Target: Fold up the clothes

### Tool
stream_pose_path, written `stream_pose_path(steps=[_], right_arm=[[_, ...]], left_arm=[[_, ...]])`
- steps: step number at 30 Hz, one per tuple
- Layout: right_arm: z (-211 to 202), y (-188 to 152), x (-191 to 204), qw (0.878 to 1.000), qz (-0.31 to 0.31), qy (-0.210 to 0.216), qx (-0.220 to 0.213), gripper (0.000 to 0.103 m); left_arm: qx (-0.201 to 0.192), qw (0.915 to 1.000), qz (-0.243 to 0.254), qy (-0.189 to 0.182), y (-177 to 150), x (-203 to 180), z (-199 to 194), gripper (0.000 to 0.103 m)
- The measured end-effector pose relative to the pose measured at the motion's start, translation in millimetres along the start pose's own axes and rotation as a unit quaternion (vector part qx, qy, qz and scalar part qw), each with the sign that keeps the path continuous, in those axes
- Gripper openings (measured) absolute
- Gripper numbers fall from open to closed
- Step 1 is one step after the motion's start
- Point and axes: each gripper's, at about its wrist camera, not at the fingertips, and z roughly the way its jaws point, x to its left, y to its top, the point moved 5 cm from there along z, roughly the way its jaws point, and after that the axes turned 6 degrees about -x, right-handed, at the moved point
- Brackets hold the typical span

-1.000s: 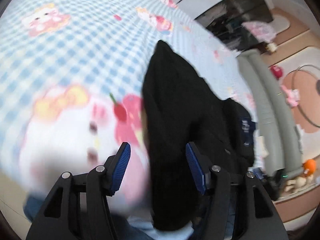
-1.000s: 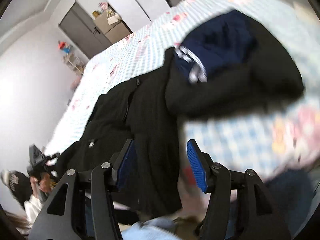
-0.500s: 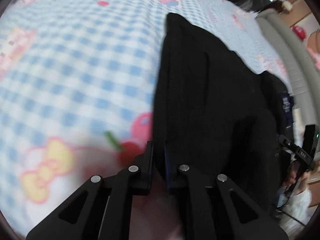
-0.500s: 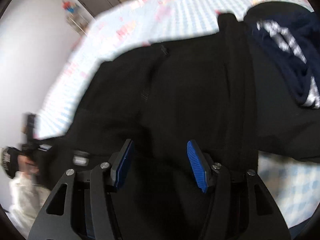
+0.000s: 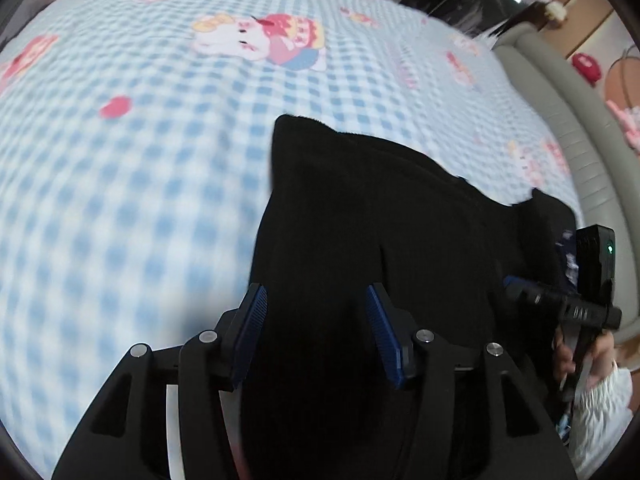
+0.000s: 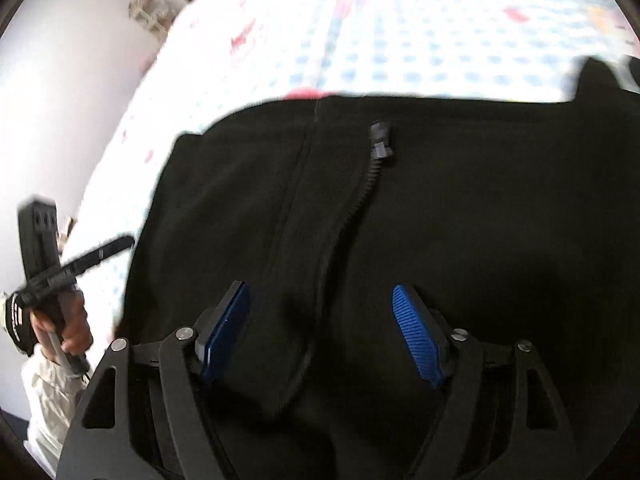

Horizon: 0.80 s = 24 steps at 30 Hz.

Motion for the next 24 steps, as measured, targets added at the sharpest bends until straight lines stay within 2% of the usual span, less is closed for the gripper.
stream_pose_path(steps=[1, 2, 3, 4, 5, 8, 10, 13, 15, 17, 19, 21, 22, 24], right_arm=[[8.4, 1.8, 1.6, 1.0, -0.01, -0.013, -0.001, 0.07], [13.1, 3.6, 3.9, 0.999, -0.022, -0.023, -0.005, 0.055], [12.8, 5.3, 7.3, 0.999, -0.038, -0.031, -0.014, 0.043], [12.5, 7.0, 10.7, 0.998, -0.053, -0.038, -0.024, 0.027], [11.0, 8.9, 13.8, 0.997, -0.064, -0.036, -0.032, 0.001], [-2.8, 16.7, 22.6, 0.995, -0.077, -0.011, -0.058, 0.002], [-16.4, 23.8, 32.6, 0.993, -0.09, 0.003, -0.082, 0.002], [-19.5, 30.4, 44.6, 0.987, -0.12, -0.002, -0.106, 0.002], [-9.4, 26.3, 44.0, 0.984, -0.133, -0.02, -0.114, 0.002], [-5.9, 22.4, 37.9, 0.986, -0.12, -0.009, -0.119, 0.002], [10.7, 19.8, 25.4, 0.99, -0.102, -0.016, -0.098, 0.002], [40.5, 17.6, 10.5, 0.996, -0.08, -0.026, -0.041, 0.006], [41.8, 18.2, 8.2, 0.998, -0.061, -0.017, -0.031, 0.007], [11.0, 23.3, 15.9, 0.997, -0.051, -0.004, -0.055, 0.013]], left_arm=[[0.003, 0.9999, 0.009, 0.011, 10.0, -1.5, 10.7, 0.054], [0.005, 0.9997, 0.013, 0.02, 13.7, -2.6, 19.0, 0.053], [0.005, 0.9994, 0.019, 0.029, 17.8, -3.8, 28.6, 0.037], [0.009, 0.9983, 0.036, 0.044, 18.2, -5.3, 35.0, 0.009], [0.013, 0.9966, 0.054, 0.061, 17.9, -6.9, 40.8, 0.009], [-0.008, 0.9955, 0.065, 0.069, 22.5, -10.0, 33.4, 0.008], [-0.032, 0.9962, 0.051, 0.064, 29.3, -6.2, 17.3, 0.008], [-0.064, 0.9945, 0.034, 0.075, 38.5, 4.6, -0.4, 0.008], [-0.06, 0.9944, 0.022, 0.084, 39.1, 16.3, 3.7, 0.008], [-0.045, 0.9957, 0.008, 0.08, 35.1, 27.0, 15.3, 0.008], [-0.015, 0.9967, 0.014, 0.079, 28.3, 32.9, 35.5, 0.015], [0.009, 0.9969, -0.001, 0.078, 26.6, 35.5, 42.4, 0.016], [0.012, 0.997, -0.008, 0.076, 28.3, 34.2, 37.0, 0.017], [-0.021, 0.9981, 0.011, 0.057, 33.3, 20.4, 0.8, 0.02]])
